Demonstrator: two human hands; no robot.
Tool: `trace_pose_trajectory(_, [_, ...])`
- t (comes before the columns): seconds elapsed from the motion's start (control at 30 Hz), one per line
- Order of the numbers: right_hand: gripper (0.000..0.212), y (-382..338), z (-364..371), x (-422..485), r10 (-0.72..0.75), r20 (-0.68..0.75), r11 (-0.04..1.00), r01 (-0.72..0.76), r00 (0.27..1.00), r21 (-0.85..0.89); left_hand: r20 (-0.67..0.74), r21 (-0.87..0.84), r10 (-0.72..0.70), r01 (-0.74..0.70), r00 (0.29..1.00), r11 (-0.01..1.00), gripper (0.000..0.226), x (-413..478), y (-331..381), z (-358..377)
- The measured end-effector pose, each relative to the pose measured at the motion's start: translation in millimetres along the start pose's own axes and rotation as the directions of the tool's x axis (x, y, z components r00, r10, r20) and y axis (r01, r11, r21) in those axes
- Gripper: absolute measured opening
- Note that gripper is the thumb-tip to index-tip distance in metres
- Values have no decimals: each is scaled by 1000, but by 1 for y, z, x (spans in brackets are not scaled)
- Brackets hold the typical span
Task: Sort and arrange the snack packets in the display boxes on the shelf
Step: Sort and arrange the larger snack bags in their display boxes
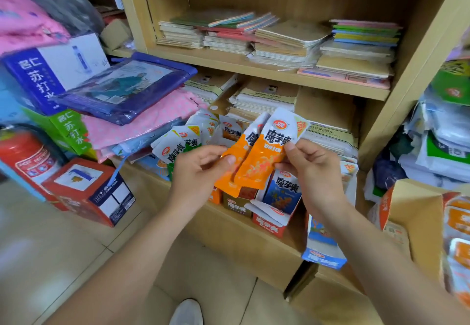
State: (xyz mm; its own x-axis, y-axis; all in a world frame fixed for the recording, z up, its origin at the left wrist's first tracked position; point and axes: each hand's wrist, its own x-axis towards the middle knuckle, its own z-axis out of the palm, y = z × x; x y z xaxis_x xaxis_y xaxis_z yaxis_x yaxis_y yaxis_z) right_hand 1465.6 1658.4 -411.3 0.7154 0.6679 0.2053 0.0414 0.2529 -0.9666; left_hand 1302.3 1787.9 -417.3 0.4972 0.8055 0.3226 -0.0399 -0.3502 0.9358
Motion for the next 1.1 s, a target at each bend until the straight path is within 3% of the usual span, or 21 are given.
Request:
trace_pose_trajectory(0.2, [23,-1,2,9,-23,-186,999,27,982,18,-385,-65,-13,-13,923,998,14,22,-14,-42])
trace_pose_trajectory(0.37, [20,9,8,11,-6,-213,1000,7,977,3,-424,35,49,-38,904,999,24,28,-29,-49])
trace_pose_trajectory(0.47, [22,12,12,11,-17,-211,1000,14,977,-14,-385,131,52,-1,921,991,25,32,-39,-40])
trace_pose_trajectory(0.63, [21,13,20,18,-16,-166,999,9,986,-38,-245,63,-40,57,969,996,21,42,-48,-28])
trace_pose_trajectory(0.8, [19,16,31,23,48,-40,999,-48,998,13,63,40,-29,26,998,999,23,38,-36,-10])
trace_pose_trajectory(0.97, [9,18,26,30,72,-91,997,-72,993,0,245,25,-76,72,966,997,28,39,-30,-6])
trace_pose_trajectory(1.03, [10,17,21,32,75,-119,997,-75,990,3,226,62,-61,49,972,997,32,45,-34,-10])
trace_pose_trajectory(1.1, [13,16,16,35,70,-148,997,-72,986,-10,153,239,16,-53,988,970,34,59,-43,-15])
